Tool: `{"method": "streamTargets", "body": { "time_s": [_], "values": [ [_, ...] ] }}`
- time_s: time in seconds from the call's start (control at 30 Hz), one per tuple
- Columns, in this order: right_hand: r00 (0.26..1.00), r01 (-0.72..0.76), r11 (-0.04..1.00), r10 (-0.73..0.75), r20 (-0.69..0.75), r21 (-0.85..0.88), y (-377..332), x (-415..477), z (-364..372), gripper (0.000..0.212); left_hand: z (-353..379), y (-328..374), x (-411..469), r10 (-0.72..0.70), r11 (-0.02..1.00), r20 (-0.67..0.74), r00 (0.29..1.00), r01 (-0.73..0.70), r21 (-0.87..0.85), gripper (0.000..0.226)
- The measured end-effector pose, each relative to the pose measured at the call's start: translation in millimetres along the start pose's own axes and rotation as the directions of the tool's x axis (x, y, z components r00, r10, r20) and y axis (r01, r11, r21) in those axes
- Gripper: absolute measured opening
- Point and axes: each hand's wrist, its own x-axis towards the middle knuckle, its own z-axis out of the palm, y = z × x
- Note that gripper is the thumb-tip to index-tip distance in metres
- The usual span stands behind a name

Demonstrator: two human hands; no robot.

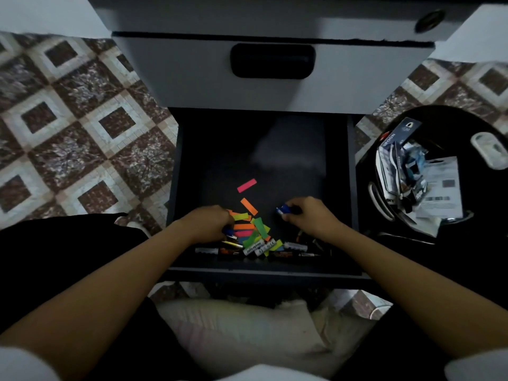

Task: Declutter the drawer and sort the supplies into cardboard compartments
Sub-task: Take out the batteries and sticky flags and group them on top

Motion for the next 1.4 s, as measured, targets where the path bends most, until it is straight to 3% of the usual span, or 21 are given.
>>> {"method": "streamTargets", "body": {
  "time_s": [0.17,0.3,0.4,0.53,0.63,0.73,0.87,0.97,1.17,1.27,1.4],
  "values": [
    [1.0,-0.003,0.996,0.002,0.01,0.089,0.5,2.8,-1.3,0.02,-2.9,-2.8,0.3,-0.019,0.994,-0.032,0.999,0.015,-0.105,0.028],
    [0.998,-0.057,0.934,0.043,0.049,0.352,-5.9,2.3,-5.7,0.011,-12.6,-2.2,-2.0,-0.036,0.931,-0.09,0.995,0.001,-0.364,0.027],
    [0.995,-0.095,0.848,0.068,0.071,0.521,-11.2,0.6,-8.9,0.013,-21.3,3.0,-6.0,-0.064,0.82,-0.132,0.989,-0.024,-0.571,0.024],
    [0.997,-0.066,0.759,0.033,0.063,0.648,-21.6,-6.5,-15.8,0.008,-35.8,10.4,-14.0,-0.169,0.6,-0.173,0.97,-0.038,-0.799,0.018],
    [1.0,-0.018,0.719,0.002,0.023,0.695,-31.8,-17.4,-26.0,0.008,-49.7,21.0,-24.5,-0.25,0.451,-0.22,0.943,-0.087,-0.888,0.016],
    [0.999,0.033,0.689,0.002,-0.048,0.724,-41.7,-26.9,-35.2,0.01,-65.4,33.4,-39.7,-0.298,0.381,-0.293,0.908,-0.169,-0.909,0.01],
    [0.987,0.14,0.706,-0.041,-0.157,0.694,-59.2,-45.8,-48.4,0.013,-88.0,46.3,-60.7,-0.355,0.294,-0.352,0.866,-0.253,-0.922,0.016],
    [0.961,0.243,0.746,-0.097,-0.259,0.62,-81.5,-63.9,-70.8,0.014,-113.7,54.5,-75.9,-0.376,0.285,-0.389,0.841,-0.295,-0.912,0.013],
    [0.852,0.437,0.78,-0.199,-0.484,0.448,-150.0,-94.5,-151.0,0.013,-198.7,74.5,-103.1,-0.36,0.257,-0.483,0.799,-0.412,-0.874,0.01],
    [0.781,0.478,0.822,-0.238,-0.578,0.308,-181.9,-102.3,-193.0,0.016,-243.9,83.4,-115.9,-0.349,0.332,-0.54,0.766,-0.438,-0.835,0.005],
    [0.782,0.4,0.896,-0.222,-0.583,0.195,-215.4,-94.5,-240.6,0.029,-299.2,90.2,-118.3,-0.365,0.373,-0.549,0.752,-0.422,-0.826,0.009]
  ]
}}
